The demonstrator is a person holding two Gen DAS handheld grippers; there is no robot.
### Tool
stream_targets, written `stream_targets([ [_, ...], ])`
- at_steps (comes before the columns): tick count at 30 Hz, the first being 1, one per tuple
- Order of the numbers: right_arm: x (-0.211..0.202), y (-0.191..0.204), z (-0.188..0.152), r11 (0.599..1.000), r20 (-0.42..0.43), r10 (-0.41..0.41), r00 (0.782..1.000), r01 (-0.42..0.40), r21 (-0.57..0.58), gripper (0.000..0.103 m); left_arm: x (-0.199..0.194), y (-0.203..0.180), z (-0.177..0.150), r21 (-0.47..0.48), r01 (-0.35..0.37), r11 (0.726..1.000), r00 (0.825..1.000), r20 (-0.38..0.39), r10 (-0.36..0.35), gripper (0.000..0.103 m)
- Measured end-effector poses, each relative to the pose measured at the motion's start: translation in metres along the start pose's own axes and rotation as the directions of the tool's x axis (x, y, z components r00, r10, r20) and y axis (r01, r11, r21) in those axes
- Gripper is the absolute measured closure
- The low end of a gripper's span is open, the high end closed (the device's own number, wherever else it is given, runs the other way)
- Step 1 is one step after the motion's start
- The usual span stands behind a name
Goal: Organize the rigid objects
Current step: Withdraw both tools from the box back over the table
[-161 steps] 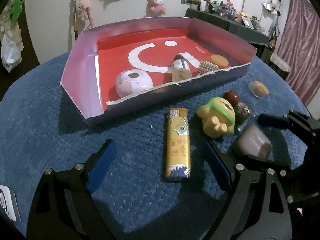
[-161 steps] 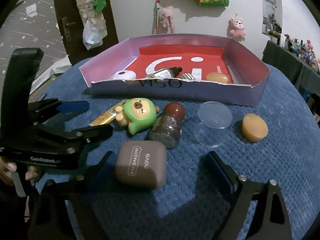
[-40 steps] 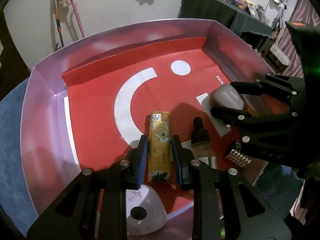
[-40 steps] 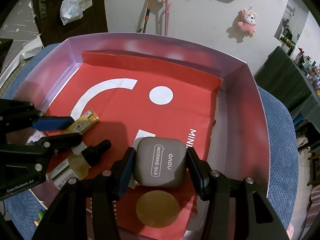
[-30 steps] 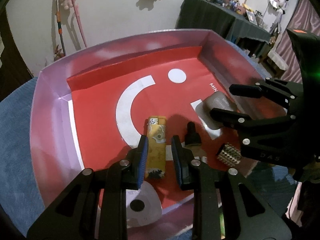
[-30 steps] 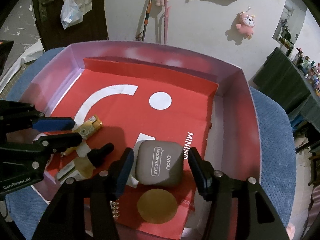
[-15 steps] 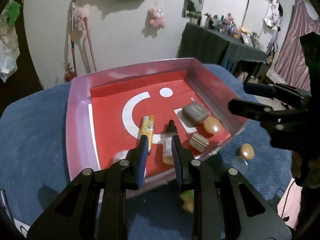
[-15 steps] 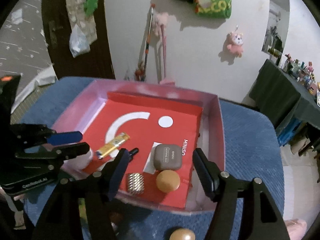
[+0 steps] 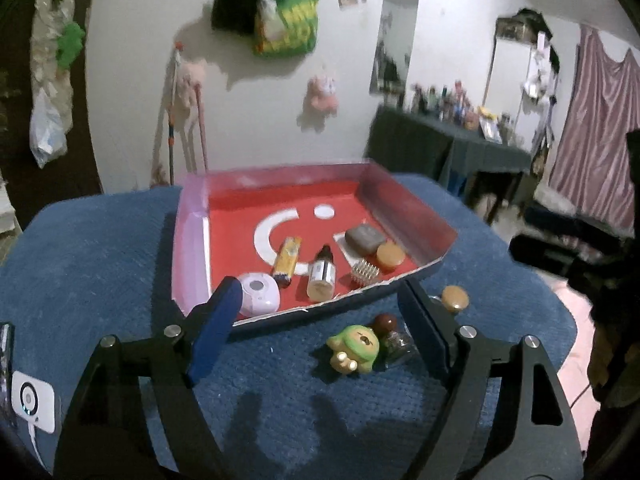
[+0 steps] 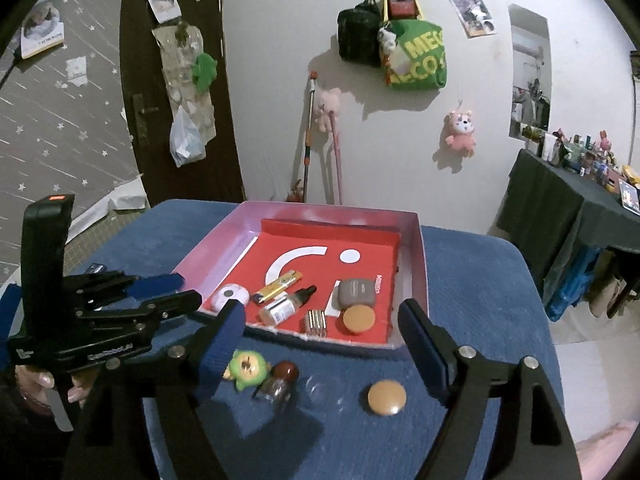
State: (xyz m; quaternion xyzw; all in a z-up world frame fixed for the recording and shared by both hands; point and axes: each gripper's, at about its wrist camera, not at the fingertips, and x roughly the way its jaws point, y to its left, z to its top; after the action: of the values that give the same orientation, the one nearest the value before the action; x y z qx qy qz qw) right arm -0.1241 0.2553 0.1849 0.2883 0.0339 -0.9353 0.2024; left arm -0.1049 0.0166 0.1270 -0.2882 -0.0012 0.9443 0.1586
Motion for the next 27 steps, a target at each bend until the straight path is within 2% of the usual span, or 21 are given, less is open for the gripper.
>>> stream_targets([
  [3, -0.012, 0.004, -0.015, 1.0, 0.013, 0.0, 1.0, 0.0, 0.004, 0.022, -0.013, -0.004, -0.008, 0.009, -0.041, 0.999, 0.999, 0.029, 0.041, 0.023],
  [6, -0.021, 0.007, -0.03, 1.0, 0.028, -0.011, 1.0, 0.011, 0.014, 0.021, -0.026, -0.006, -0.015, 0.002, -0.046, 0.999, 0.997, 0.054, 0.046, 0.023],
  [9, -0.031, 0.01, -0.044, 1.0, 0.044, -0.015, 0.999, 0.014, 0.028, 0.012, -0.036, -0.008, -0.022, 0.003, -0.084, 0.996, 0.993, 0.086, 0.084, 0.022],
  [11, -0.035, 0.012, -0.052, 0.999, 0.055, -0.019, 0.998, 0.017, 0.037, 0.008, -0.042, -0.01, -0.028, -0.002, -0.106, 0.994, 0.989, 0.106, 0.105, 0.013],
  [14, -0.039, 0.014, -0.068, 0.998, 0.062, -0.027, 0.998, 0.023, 0.058, 0.001, -0.049, -0.011, -0.039, -0.013, -0.105, 0.994, 0.987, 0.123, 0.106, 0.012],
  [27, -0.017, 0.014, -0.123, 0.993, 0.019, -0.067, 0.998, 0.065, 0.098, 0.0, -0.026, -0.01, -0.078, -0.053, -0.107, 0.993, 0.993, 0.044, 0.11, 0.012],
])
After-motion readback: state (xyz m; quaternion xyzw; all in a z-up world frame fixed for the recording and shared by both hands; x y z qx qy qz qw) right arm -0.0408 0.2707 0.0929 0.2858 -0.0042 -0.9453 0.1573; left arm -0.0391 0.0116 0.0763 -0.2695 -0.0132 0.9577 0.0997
